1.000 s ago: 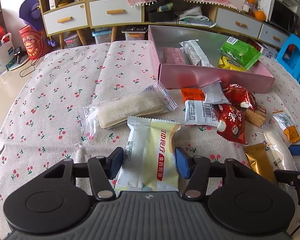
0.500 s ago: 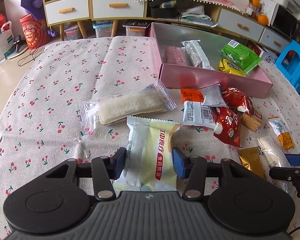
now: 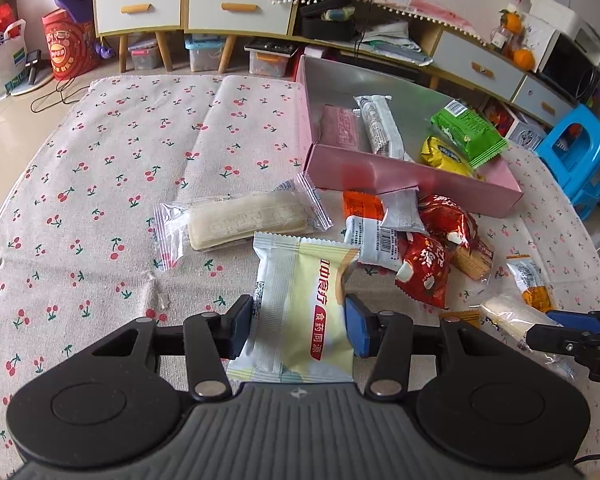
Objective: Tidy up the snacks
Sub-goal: 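Lift both held snacks and carry them over the pink box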
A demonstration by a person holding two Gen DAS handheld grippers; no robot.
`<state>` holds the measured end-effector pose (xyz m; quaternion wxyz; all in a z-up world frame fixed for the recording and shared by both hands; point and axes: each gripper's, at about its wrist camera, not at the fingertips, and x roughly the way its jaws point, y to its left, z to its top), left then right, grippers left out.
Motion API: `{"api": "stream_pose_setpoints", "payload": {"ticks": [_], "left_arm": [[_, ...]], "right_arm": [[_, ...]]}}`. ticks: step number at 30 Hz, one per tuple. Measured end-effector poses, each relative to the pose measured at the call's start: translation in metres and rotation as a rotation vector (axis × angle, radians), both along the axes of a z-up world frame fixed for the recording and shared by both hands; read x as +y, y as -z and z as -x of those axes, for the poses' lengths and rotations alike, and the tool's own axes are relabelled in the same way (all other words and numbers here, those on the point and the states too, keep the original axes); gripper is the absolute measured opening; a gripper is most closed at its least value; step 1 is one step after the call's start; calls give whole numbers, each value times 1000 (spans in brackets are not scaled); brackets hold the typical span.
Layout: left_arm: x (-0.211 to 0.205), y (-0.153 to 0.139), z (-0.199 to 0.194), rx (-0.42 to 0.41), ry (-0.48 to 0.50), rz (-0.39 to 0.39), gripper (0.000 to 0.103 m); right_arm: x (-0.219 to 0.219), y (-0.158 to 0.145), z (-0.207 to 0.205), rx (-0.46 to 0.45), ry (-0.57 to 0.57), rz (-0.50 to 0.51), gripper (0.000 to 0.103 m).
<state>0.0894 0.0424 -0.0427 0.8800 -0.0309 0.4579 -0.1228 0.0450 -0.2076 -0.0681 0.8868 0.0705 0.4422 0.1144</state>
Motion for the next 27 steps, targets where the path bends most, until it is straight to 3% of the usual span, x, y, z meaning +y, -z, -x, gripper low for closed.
{"api": "stream_pose_setpoints", "payload": {"ticks": [4,8,16,22,24,26,27], "left_arm": [[-2,-3,1,4,5,18,45],[-5,0,0,14,8,10,45],[-6,4,-1,33,-2,0,45],[-4,6,0,45,-11,-2,45],[-5,6,0,48,-11,-5,45],[-6,7,0,50,-11,-8,45],[-7,7,1,51,-10,-8,45]], "right_arm": [[0,4,-1,23,7,24,32],[7,20,-3,51,-4,111,32],[12,27,-4,55,-6,123,46],[15,31,-6,65,-15,119,48],[18,31,-6,61,-23,140,46],[21,30,-6,55,-42,147,33],[21,29,-5,55,-43,149,31]]}}
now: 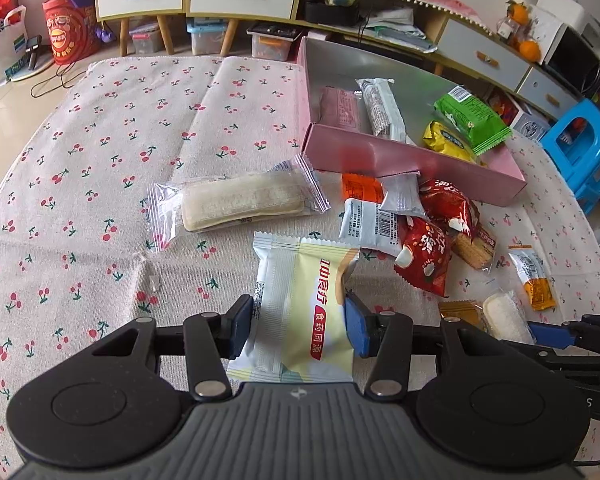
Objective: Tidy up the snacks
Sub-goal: 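Lift both held snacks and carry them over the pink box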
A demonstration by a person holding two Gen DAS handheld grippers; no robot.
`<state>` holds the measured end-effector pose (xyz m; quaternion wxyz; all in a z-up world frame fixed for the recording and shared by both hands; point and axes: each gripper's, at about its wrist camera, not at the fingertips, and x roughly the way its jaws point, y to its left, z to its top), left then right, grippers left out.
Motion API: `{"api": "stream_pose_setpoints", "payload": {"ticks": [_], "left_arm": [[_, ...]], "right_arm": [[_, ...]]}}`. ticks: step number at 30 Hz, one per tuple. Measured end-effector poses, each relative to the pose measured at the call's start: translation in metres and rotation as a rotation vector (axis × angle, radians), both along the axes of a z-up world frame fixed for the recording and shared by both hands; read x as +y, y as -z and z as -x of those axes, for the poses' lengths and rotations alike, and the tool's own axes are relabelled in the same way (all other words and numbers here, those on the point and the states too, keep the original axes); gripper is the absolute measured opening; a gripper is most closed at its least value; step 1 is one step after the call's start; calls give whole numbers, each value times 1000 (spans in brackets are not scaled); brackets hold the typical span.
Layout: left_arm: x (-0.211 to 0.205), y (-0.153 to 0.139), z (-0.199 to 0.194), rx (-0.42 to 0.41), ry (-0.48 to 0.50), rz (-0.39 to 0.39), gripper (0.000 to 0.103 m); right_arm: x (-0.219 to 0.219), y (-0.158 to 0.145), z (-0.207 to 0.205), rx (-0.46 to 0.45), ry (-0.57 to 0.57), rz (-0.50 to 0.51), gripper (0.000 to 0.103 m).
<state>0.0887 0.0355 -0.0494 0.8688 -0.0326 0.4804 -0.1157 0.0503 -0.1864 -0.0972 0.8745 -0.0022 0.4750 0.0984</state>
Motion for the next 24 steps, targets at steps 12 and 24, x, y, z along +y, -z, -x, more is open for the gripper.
{"api": "stream_pose_setpoints", "payload": {"ticks": [12,24], "left_arm": [[-2,-13,1,-28,11,37,45],[-13,-34,-15,-57,-24,139,45]], "right_arm": [[-15,-20,-1,37,64,-117,27],[-19,-54,-24,-5,126,-233,27]]}}
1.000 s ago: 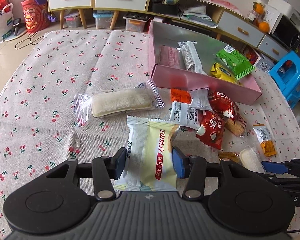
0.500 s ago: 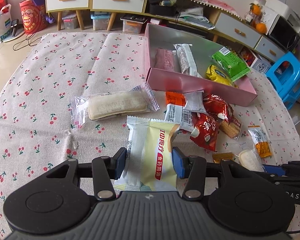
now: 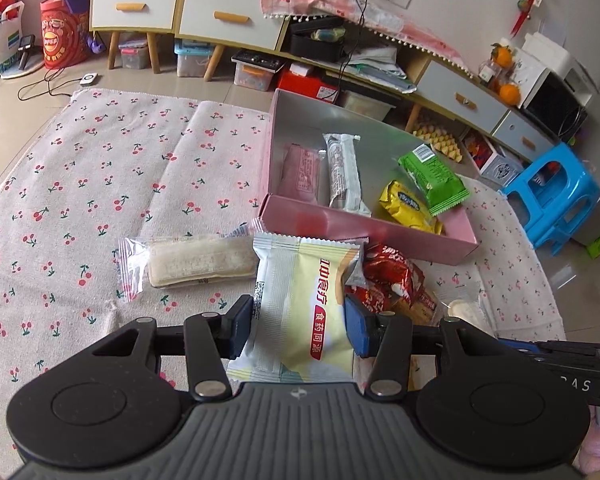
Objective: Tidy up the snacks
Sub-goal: 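Lift both held snacks and carry them over the pink box, then lower both snacks into pink box and open both tools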
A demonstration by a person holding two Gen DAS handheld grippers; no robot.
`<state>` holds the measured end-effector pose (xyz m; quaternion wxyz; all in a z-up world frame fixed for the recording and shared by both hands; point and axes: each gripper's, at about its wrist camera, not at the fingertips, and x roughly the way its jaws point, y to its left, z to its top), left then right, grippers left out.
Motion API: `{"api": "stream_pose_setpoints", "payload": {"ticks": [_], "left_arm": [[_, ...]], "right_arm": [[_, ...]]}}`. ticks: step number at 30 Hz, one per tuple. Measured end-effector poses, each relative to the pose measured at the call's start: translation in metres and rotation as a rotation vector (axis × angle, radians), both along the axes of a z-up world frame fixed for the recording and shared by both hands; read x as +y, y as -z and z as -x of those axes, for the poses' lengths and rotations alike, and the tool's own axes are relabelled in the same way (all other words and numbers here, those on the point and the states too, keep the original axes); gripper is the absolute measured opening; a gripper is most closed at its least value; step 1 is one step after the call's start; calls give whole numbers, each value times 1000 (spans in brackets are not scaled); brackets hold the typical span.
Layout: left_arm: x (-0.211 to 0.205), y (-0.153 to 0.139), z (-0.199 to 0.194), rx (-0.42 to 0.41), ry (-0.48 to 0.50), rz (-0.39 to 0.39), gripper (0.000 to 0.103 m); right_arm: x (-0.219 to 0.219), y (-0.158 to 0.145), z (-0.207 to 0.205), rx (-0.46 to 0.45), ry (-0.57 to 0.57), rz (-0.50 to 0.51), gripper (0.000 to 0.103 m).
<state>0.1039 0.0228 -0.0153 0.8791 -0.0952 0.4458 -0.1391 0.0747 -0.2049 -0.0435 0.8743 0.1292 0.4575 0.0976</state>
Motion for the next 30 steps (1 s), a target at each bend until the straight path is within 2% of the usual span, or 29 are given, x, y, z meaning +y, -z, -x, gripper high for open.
{"api": "stream_pose_setpoints", "payload": {"ticks": [13,20,25,30], "left_arm": [[-22,-5,-40,-47,-48,94,45],[-30,-3,-76,-86,-9,60,45],[-41,-1,-99,-113,37,2,45],[-54,5,-113,-133,76,-51,45]], "right_arm": [[-18,-21,-56,-70,151,-122,27],[-30,-25,-94,-105,210,-200,27],[-26,-27,-127,-118,202,-180,27],[-25,-14,-154,-113,214,-187,27]]}}
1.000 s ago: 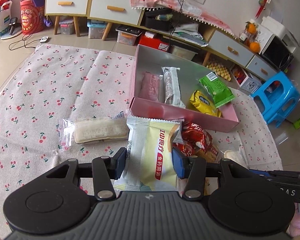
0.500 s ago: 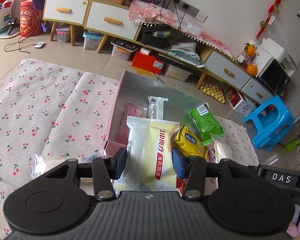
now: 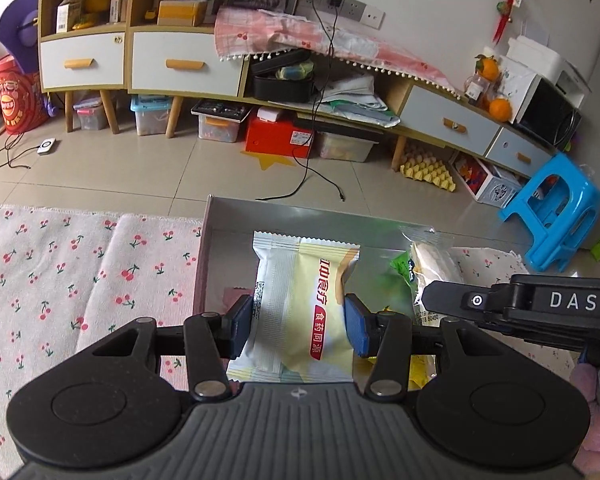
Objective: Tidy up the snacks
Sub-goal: 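Lower both snacks into pink box and open both tools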
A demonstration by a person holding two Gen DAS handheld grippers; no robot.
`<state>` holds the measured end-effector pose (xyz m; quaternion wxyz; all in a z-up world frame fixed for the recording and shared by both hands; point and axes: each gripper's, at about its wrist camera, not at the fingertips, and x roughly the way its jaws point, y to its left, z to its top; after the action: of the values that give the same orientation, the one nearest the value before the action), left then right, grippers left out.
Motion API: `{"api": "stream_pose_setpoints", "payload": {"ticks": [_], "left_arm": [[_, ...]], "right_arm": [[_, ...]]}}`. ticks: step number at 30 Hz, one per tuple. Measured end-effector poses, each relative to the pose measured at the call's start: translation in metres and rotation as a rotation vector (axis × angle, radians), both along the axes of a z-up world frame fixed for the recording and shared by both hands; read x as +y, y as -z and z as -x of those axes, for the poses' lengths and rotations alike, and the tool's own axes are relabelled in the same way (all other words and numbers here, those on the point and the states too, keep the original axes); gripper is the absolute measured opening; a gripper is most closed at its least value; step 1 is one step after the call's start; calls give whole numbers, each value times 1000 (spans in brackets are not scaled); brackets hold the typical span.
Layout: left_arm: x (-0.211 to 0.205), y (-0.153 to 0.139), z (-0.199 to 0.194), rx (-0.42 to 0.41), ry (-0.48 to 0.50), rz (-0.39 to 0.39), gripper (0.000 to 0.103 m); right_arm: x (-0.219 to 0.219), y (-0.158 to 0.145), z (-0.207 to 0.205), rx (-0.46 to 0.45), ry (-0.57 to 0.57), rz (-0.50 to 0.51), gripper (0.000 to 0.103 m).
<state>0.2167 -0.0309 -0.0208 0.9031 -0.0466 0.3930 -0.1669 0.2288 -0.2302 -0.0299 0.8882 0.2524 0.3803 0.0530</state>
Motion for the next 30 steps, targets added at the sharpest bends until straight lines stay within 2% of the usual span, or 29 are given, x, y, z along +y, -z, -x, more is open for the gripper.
{"api": "stream_pose_setpoints", "payload": {"ticks": [6,16,19,20,22,27,30], "left_arm": [[-6,11,-16,8,4,-22,45],[-7,22,-29,13,-18,-44,46],[-3,21,-29,-5,-56,-29,54],[-2,21,-28,-6,-58,-19,59],[0,20,-28,1,-62,-6,60],[4,15,-26,3,-78,-4,66],[7,11,-22,1,-83,3,69]], "right_arm": [[-6,23,-20,21,14,-16,27],[-9,37,-31,29,22,-26,29],[-10,37,-30,17,28,-49,31],[-11,37,-30,19,34,-61,37],[-14,36,-29,23,46,-83,45],[-17,29,-24,23,49,-66,45],[-17,23,-18,18,51,-54,50]]}}
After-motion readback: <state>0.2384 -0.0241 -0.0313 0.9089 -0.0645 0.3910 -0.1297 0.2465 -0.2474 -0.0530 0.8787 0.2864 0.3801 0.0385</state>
